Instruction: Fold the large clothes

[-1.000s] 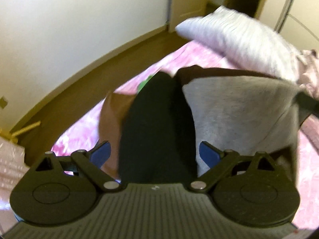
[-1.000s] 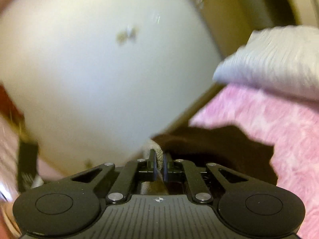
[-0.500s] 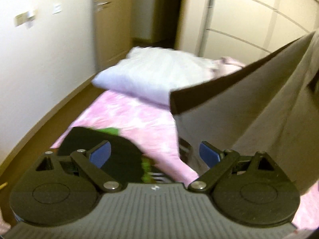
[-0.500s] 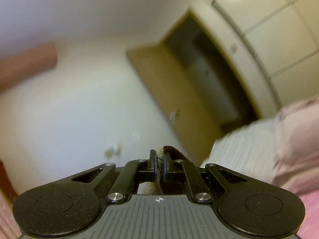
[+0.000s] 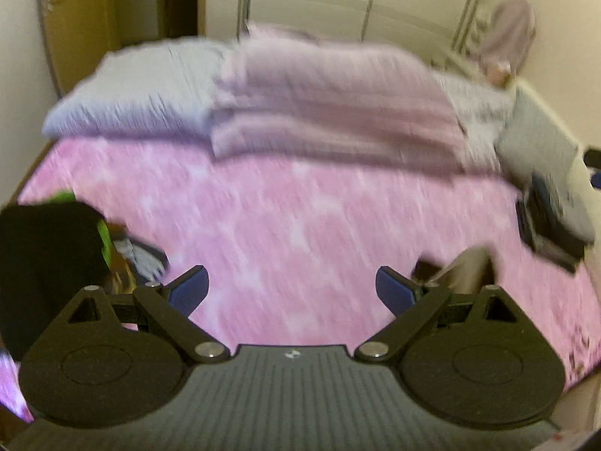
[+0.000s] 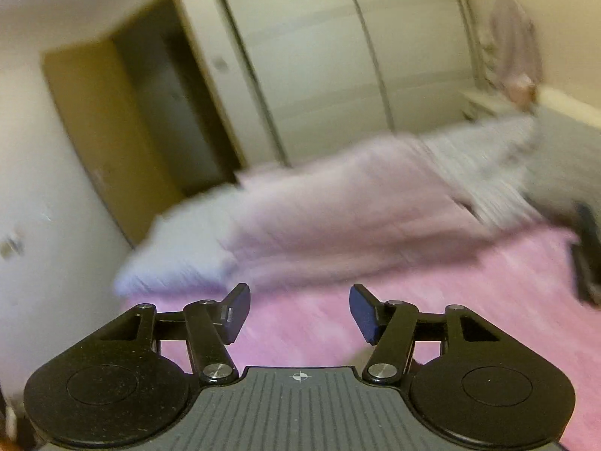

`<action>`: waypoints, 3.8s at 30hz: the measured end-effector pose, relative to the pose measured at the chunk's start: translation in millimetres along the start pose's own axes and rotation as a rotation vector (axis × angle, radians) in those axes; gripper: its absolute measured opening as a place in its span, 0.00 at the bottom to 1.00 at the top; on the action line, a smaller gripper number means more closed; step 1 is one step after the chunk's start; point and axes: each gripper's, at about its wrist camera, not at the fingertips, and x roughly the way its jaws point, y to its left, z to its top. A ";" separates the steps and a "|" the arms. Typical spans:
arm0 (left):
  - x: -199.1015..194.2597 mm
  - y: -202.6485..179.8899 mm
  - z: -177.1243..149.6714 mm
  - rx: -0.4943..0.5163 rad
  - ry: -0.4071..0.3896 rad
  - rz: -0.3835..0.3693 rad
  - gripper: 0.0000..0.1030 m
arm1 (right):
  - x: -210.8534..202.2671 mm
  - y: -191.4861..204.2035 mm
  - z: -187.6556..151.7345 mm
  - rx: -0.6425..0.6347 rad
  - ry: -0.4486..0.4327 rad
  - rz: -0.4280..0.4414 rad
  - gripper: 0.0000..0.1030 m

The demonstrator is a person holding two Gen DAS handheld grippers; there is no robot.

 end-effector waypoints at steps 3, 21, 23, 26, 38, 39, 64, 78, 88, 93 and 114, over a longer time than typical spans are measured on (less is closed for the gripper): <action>8.9 -30.1 -30.1 0.018 0.078 0.004 0.91 | -20.6 -50.7 -36.0 0.023 0.101 -0.030 0.55; 20.3 -106.8 -97.5 0.099 0.261 0.007 0.91 | -33.7 -86.8 -159.6 -0.111 0.432 -0.061 0.55; 25.0 -106.8 -95.0 0.112 0.266 -0.014 0.91 | -31.9 -81.1 -164.1 -0.115 0.445 -0.078 0.55; 32.6 -106.4 -89.3 0.139 0.281 -0.038 0.91 | -31.2 -72.1 -169.3 -0.116 0.462 -0.117 0.55; 45.6 -90.6 -80.1 0.219 0.295 -0.119 0.91 | -21.0 -44.1 -178.1 -0.103 0.462 -0.190 0.55; 45.2 -89.1 -80.0 0.219 0.295 -0.122 0.91 | -20.7 -41.4 -180.2 -0.106 0.464 -0.193 0.55; 52.9 -132.1 -105.0 0.137 0.345 -0.057 0.91 | -18.9 -84.1 -186.1 -0.185 0.536 -0.147 0.55; 98.0 -88.9 -152.7 -0.090 0.363 0.103 0.91 | 35.0 -93.4 -214.5 -0.510 0.525 -0.051 0.55; 143.3 -15.5 -182.1 -0.236 0.370 0.236 0.91 | 108.9 -58.9 -290.2 -0.940 0.440 0.009 0.60; 161.7 1.4 -193.4 -0.266 0.390 0.266 0.91 | 156.2 -41.3 -319.5 -1.062 0.406 -0.013 0.62; 238.7 -138.2 -138.2 0.063 0.289 0.010 0.80 | 111.3 -300.1 -61.0 -0.335 0.223 -0.422 0.02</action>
